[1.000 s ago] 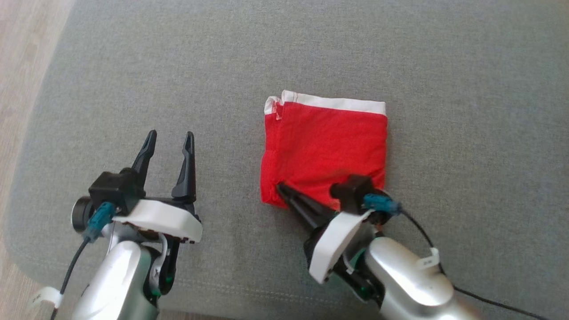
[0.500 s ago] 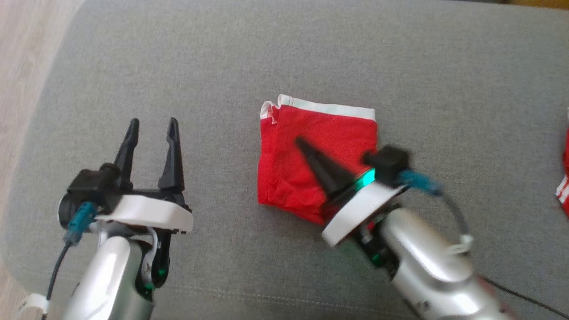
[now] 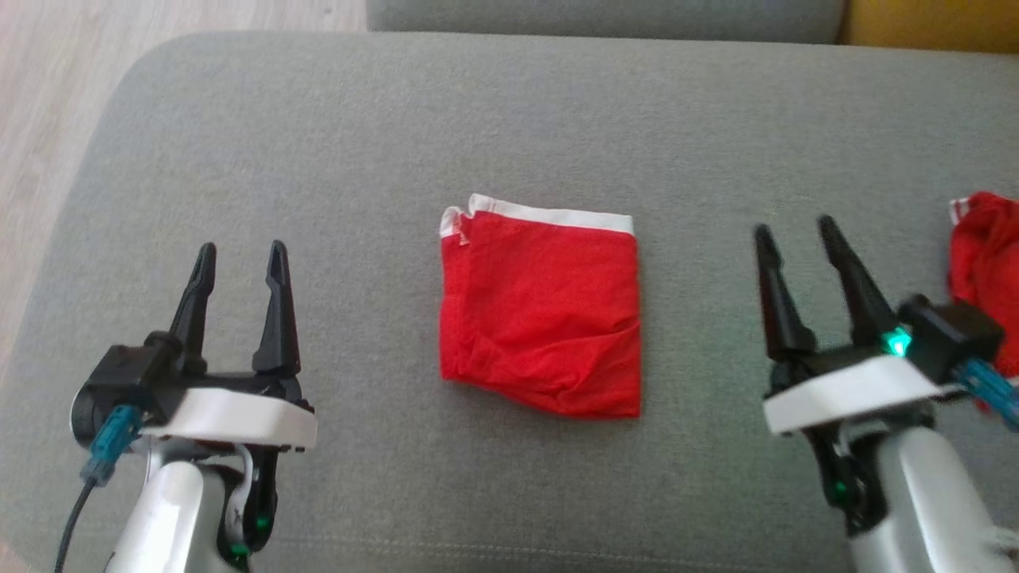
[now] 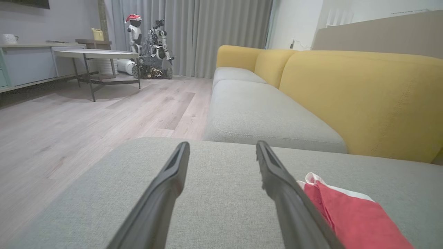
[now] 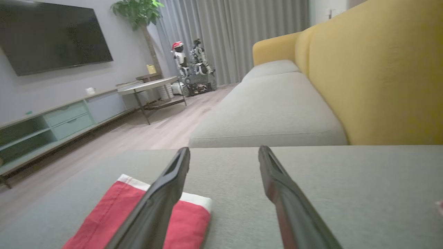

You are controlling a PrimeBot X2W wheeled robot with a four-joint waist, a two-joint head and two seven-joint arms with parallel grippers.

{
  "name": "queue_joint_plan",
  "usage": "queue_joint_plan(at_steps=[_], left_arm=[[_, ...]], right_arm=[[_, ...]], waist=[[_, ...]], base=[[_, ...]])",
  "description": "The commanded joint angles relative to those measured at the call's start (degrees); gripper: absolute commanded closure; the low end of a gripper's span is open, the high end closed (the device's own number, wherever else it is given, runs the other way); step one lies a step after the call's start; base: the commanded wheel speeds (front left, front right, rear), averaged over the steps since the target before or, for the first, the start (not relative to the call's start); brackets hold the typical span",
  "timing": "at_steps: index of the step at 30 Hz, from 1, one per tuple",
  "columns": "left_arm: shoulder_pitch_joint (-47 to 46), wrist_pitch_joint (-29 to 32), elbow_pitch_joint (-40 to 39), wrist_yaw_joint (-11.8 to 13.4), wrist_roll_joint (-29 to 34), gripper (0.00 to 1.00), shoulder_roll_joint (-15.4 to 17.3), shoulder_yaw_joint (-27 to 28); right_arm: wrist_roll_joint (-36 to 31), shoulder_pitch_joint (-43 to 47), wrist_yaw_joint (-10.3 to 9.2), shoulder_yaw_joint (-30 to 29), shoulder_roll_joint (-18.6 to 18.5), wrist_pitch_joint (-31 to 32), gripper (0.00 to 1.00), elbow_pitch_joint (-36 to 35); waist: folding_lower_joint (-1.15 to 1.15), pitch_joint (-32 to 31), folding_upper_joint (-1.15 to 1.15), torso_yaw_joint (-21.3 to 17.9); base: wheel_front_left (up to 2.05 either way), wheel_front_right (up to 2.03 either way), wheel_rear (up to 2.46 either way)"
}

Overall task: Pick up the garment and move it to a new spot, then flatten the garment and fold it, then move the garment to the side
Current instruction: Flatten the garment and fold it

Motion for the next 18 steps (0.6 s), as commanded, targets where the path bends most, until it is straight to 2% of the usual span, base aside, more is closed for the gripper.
queue_joint_plan(at_steps=[1,9,18], left_arm=[[-1.2,-0.7,-1.6,-0.5,0.7,0.00,0.8,2.9],[2.3,-0.7,0.6,-2.3,2.1,0.00,1.0,4.0],[7.3,-0.6,2.4,-2.6,2.5,0.00,1.2,3.3]], right_arm=[[-1.2,0.7,-0.05,-0.5,0.8,1.1,0.00,-3.8],[-3.5,7.9,-0.05,-4.0,1.5,5.4,0.00,-8.8],[-4.1,12.5,-0.05,-5.2,1.8,7.6,0.00,-10.6]], waist=[[0.00,-0.8,0.00,-0.8],[0.00,-4.3,0.00,-2.7],[0.00,-8.2,0.00,-3.9]], base=[[0.00,0.00,0.00],[0.00,0.00,0.00],[0.00,0.00,0.00]])
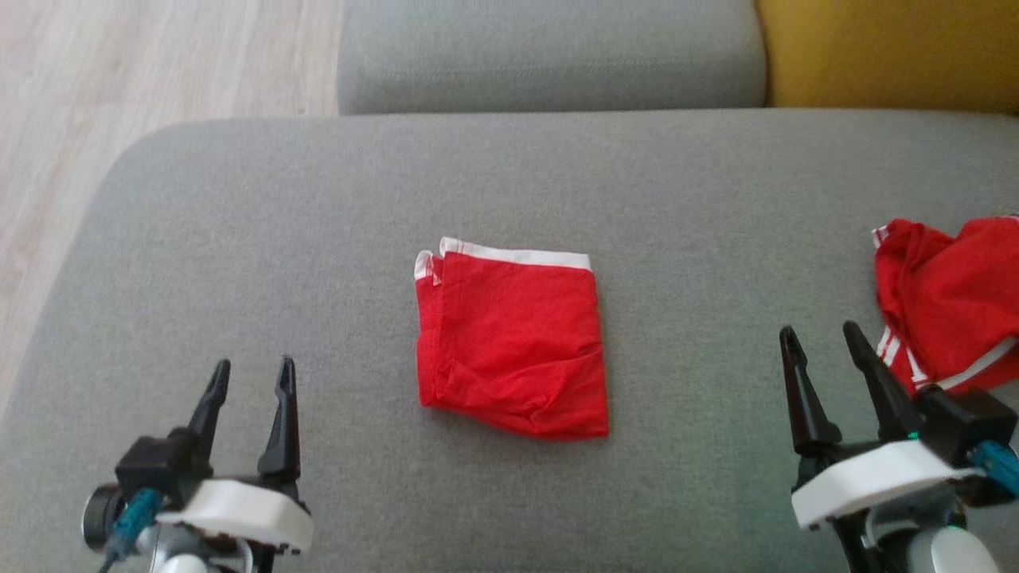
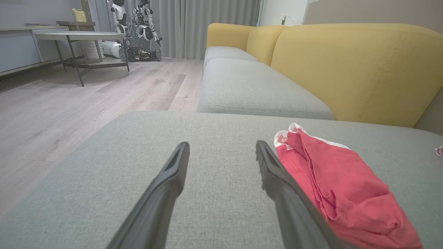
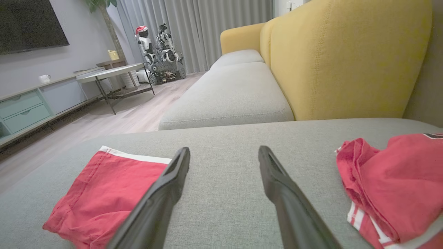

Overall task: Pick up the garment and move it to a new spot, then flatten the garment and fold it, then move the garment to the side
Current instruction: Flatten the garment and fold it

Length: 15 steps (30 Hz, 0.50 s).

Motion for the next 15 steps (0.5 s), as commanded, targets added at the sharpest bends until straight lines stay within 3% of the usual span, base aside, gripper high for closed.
queue_joint_plan(at_steps=[1,15], left_arm=[[-1.9,-0.3,-1.8,-0.2,0.9,0.00,1.1,1.8],[1.2,1.4,-3.1,0.1,0.5,0.00,2.1,0.8]], right_arm=[[-0.6,-1.3,-0.05,0.8,-0.3,0.3,0.00,-2.4],[-3.0,1.9,-0.05,0.9,-0.3,2.2,0.00,-4.7]], waist=[[0.00,-0.7,0.00,-0.3],[0.00,-2.7,0.00,-0.4]], base=[[0.00,0.00,0.00],[0.00,0.00,0.00]])
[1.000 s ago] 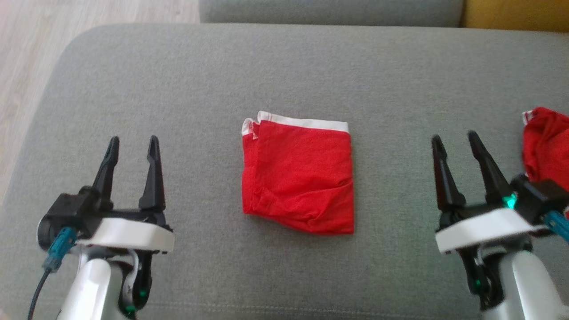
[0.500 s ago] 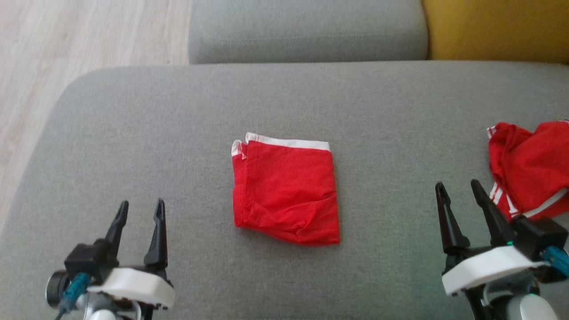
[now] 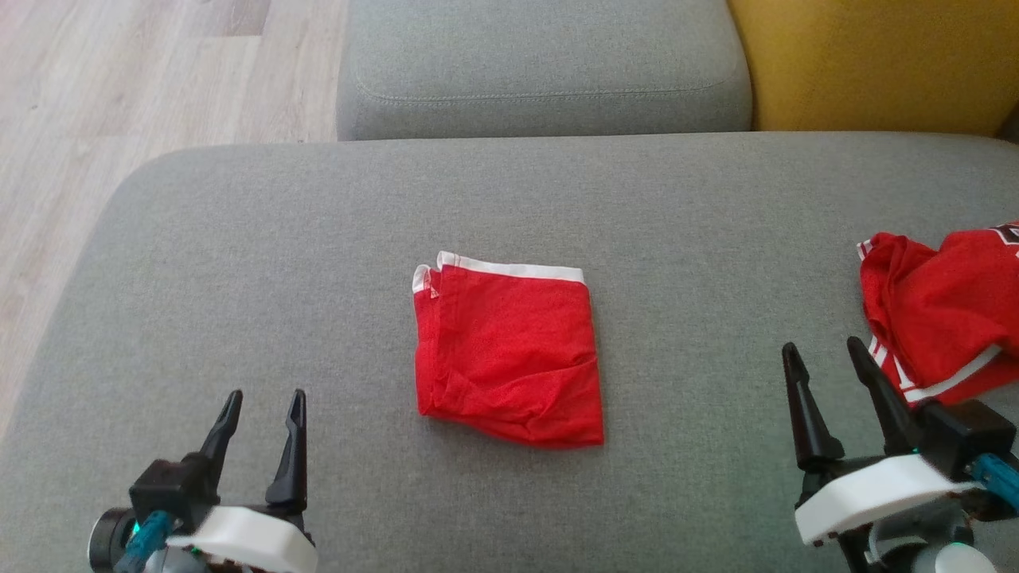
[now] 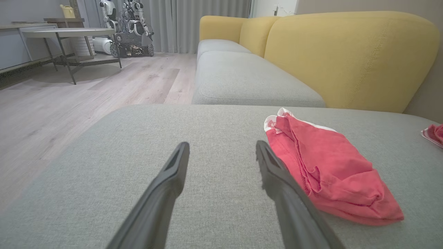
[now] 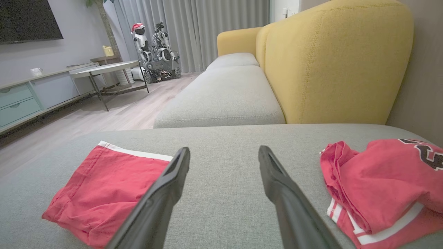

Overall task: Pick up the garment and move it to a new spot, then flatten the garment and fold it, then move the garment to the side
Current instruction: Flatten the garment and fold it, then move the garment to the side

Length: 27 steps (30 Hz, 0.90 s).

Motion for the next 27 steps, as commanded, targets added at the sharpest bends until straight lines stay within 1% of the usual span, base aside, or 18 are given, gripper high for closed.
queue_joint_plan(at_steps=[1,27], left_arm=[[-2.3,0.0,-2.4,0.0,0.0,0.00,1.2,2.1],[-3.1,0.3,-2.8,0.8,-0.9,0.00,1.8,1.4]], right_arm=[[-0.7,-0.9,-0.05,1.7,-0.4,0.3,0.00,-2.6],[-0.4,-0.7,-0.05,1.6,-0.3,1.0,0.00,-2.6]], waist=[[0.00,0.0,0.00,0.1],[0.00,0.8,0.00,0.1]], base=[[0.00,0.00,0.00],[0.00,0.00,0.00]])
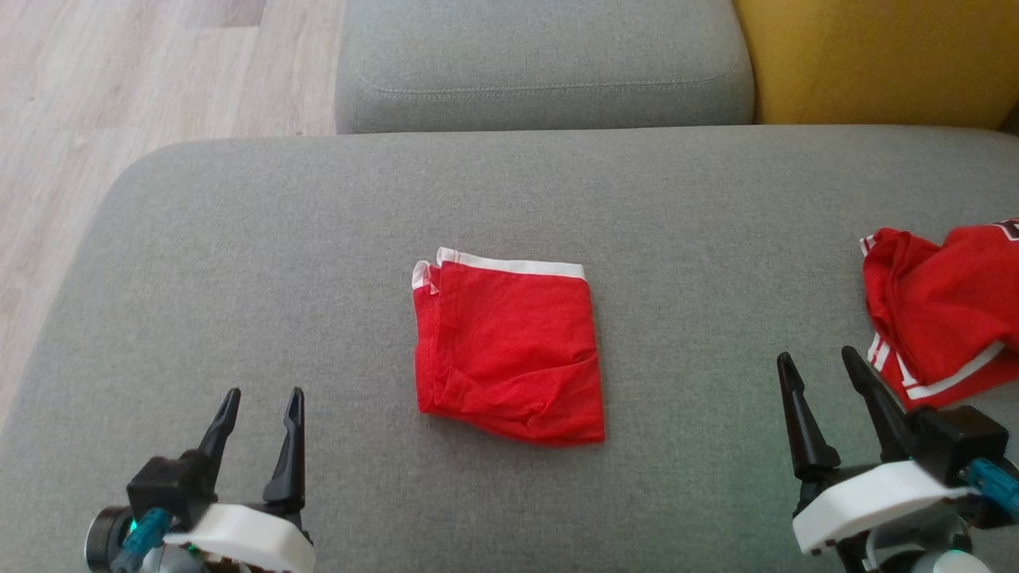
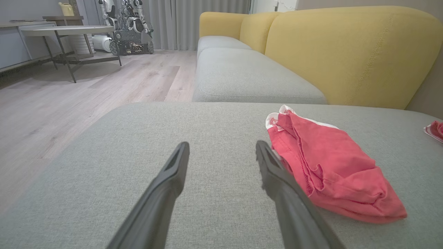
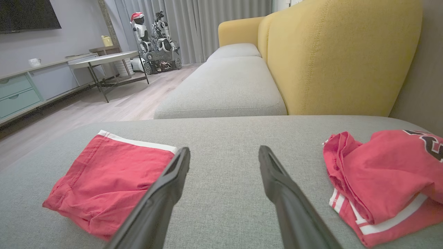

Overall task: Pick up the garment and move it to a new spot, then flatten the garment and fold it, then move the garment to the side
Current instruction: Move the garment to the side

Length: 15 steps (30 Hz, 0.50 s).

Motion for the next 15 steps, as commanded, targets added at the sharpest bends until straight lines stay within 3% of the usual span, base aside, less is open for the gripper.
queue_joint_plan(at_steps=[1,9,15], left_arm=[[-3.2,-0.4,-1.9,0.3,-0.4,0.00,1.0,1.8],[-6.3,-1.0,-2.5,0.3,-0.2,0.00,0.2,1.0],[-11.3,-1.9,-1.9,-0.6,0.2,0.00,-1.5,-0.3]], right_arm=[[0.1,-1.7,-0.05,1.1,-0.3,0.1,0.00,-2.0],[0.4,-3.0,-0.05,1.1,-0.3,0.6,0.00,0.0],[1.2,-7.6,-0.05,2.1,-0.3,0.3,0.00,7.5]], waist=[[0.00,0.1,0.00,0.1],[0.00,2.6,0.00,2.8],[0.00,6.7,0.00,8.3]], base=[[0.00,0.00,0.00],[0.00,0.00,0.00],[0.00,0.00,0.00]])
